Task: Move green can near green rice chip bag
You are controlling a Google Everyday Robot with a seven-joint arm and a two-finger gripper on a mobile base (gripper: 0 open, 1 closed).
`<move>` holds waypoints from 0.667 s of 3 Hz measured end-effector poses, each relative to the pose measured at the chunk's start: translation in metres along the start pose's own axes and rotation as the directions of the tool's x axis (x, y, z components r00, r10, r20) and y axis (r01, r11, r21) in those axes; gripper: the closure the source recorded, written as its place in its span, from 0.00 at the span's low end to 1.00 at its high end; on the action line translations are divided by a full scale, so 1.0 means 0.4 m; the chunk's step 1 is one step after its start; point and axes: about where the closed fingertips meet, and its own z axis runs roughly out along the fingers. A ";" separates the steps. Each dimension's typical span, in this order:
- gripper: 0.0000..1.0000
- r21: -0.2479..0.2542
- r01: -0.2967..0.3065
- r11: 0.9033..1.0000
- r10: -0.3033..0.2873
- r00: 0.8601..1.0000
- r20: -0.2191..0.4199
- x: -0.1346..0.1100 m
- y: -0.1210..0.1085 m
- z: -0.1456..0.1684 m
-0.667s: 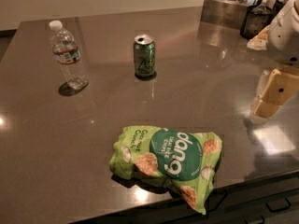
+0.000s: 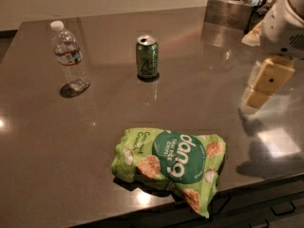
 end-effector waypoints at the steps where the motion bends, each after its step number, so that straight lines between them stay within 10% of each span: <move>1: 0.00 -0.015 -0.027 1.000 0.028 0.998 0.059 -0.049 -0.064 0.042; 2: 0.00 -0.027 -0.063 0.998 0.067 0.986 0.154 -0.129 -0.154 0.089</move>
Offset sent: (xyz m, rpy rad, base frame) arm 0.1446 0.0663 -0.0047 0.3160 -0.0236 -0.0417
